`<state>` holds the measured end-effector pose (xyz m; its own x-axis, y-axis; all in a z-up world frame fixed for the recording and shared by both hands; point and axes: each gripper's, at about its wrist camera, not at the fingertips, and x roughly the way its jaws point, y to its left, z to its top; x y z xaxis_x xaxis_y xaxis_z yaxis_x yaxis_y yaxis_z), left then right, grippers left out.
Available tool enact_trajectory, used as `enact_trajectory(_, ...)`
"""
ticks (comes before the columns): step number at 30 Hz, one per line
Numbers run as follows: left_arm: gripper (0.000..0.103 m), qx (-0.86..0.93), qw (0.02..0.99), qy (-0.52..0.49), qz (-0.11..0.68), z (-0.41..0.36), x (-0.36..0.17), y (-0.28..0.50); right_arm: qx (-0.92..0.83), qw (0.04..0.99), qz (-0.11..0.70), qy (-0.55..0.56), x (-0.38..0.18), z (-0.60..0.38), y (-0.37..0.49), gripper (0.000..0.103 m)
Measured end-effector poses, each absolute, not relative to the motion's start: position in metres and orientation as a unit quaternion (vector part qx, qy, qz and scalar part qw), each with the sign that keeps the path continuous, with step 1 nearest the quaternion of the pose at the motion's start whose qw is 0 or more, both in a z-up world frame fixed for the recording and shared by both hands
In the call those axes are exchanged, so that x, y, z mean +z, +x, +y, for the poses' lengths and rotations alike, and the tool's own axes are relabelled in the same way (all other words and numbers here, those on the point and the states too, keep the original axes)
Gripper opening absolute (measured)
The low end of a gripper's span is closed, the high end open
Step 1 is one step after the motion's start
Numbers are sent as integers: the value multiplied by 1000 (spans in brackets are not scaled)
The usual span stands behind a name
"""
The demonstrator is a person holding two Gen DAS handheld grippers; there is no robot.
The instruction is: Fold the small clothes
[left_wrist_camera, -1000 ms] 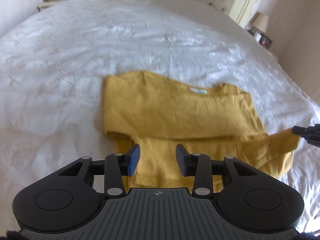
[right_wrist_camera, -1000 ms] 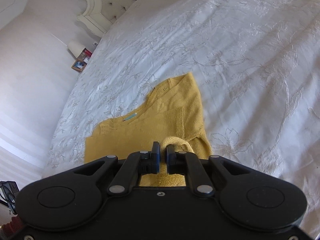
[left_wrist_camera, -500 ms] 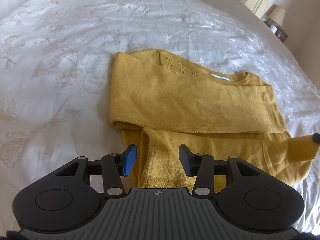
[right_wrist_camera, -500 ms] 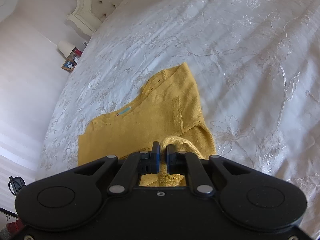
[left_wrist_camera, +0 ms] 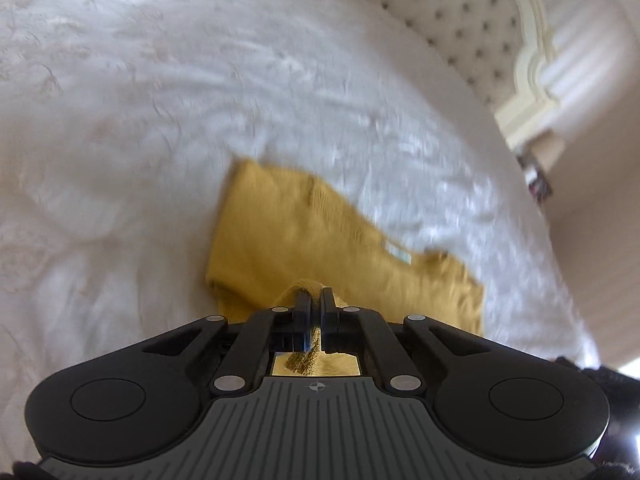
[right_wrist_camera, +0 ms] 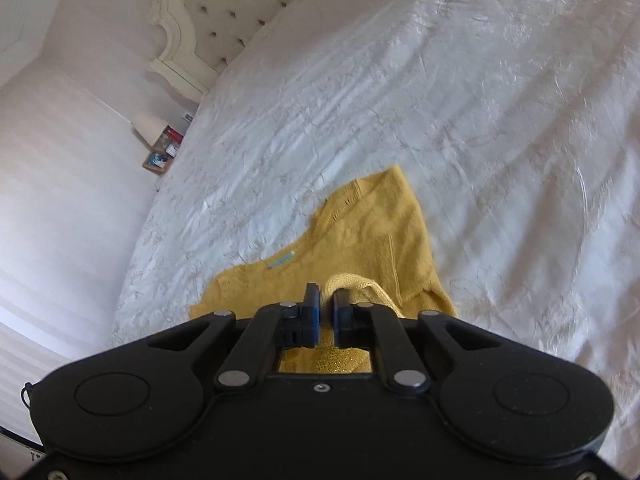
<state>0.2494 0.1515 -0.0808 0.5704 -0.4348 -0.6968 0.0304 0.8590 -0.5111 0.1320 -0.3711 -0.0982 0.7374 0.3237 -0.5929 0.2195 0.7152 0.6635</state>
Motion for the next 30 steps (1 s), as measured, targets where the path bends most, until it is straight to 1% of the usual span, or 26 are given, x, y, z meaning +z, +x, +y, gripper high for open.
enact_trajectory(3, 4, -120, 863, -250, 422, 158, -74, 274, 34, 855, 349, 383, -96, -379, 161, 16)
enact_trajectory(6, 4, -107, 867, -252, 417, 156, -81, 303, 29, 852, 358, 381, -110, -383, 196, 16)
enact_trajectory(12, 4, -96, 860, -232, 444, 141, -114, 350, 12, 835, 409, 368, -155, -384, 256, 16)
enact_trajectory(15, 4, -97, 856, -223, 456, 135, -127, 363, 1, 829, 429, 360, -171, -383, 272, 19)
enact_trajectory(17, 5, -92, 853, -221, 465, 132, -134, 371, -10, 825, 436, 360, -178, -384, 276, 19)
enact_trajectory(19, 9, -77, 850, -221, 473, 134, -141, 378, -17, 819, 442, 366, -183, -389, 280, 20)
enact_trajectory(20, 16, -68, 850, -224, 472, 136, -143, 382, -19, 818, 441, 369, -184, -390, 280, 21)
enact_trajectory(21, 32, -57, 854, -225, 466, 139, -144, 384, -23, 819, 438, 369, -184, -393, 281, 22)
enact_trajectory(22, 38, -43, 859, -224, 457, 142, -144, 386, -28, 821, 435, 369, -184, -395, 281, 29)
enact_trajectory(23, 46, -35, 865, -221, 449, 145, -143, 387, -32, 822, 430, 371, -183, -397, 280, 44)
enact_trajectory(24, 49, -27, 870, -214, 443, 147, -141, 388, -41, 826, 420, 374, -180, -401, 278, 50)
enact_trajectory(25, 49, -22, 875, -202, 440, 147, -138, 389, -50, 829, 412, 375, -177, -403, 275, 55)
enact_trajectory(29, 50, -44, 887, -131, 440, 138, -123, 376, -54, 851, 407, 328, -161, -400, 265, 55)
enact_trajectory(30, 51, -60, 890, -110, 438, 132, -119, 369, -44, 857, 411, 307, -156, -394, 262, 55)
